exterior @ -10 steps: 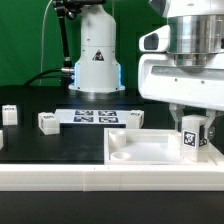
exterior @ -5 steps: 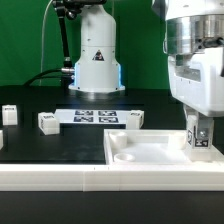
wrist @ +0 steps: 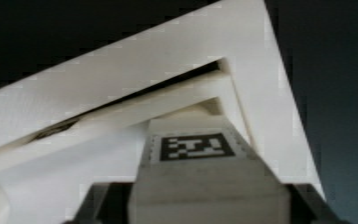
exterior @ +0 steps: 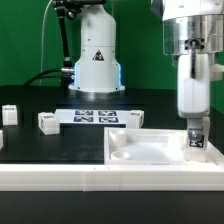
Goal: Assemble one leg
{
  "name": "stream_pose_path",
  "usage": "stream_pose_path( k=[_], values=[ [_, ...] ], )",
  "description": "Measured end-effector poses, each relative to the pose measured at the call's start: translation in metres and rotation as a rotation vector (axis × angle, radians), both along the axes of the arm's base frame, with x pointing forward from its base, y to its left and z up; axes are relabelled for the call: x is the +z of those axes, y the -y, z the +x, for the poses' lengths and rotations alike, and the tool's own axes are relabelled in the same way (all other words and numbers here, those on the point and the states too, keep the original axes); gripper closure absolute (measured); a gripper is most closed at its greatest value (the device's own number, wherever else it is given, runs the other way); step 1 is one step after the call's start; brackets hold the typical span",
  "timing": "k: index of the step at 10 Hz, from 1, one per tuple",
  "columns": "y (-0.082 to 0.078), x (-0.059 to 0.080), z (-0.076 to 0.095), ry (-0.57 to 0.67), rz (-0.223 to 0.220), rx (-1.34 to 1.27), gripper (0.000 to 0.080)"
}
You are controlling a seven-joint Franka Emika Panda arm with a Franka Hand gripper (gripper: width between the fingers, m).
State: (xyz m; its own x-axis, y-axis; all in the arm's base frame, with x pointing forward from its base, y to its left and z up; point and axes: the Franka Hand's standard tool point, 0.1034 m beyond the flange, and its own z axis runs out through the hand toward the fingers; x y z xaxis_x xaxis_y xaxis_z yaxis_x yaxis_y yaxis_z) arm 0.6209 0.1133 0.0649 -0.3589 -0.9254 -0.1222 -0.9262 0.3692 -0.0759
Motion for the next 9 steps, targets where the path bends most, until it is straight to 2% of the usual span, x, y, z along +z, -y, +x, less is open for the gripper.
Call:
stream_pose_path(
  k=[1,3,7,9],
  values=[
    [-0.0005,-0.0002,-0.0002,0.001,-0.002,0.019,0.0426],
    [0.0078,0.0001,0.0016,0.017,-0.023,0.186,0.018],
    [0.0078,0.0002,0.002,0.039,-0.052,0.427,0.0151],
    [0.0075,0.0001,0.0019,0.038,-0.051,0.423,0.0151]
  ],
)
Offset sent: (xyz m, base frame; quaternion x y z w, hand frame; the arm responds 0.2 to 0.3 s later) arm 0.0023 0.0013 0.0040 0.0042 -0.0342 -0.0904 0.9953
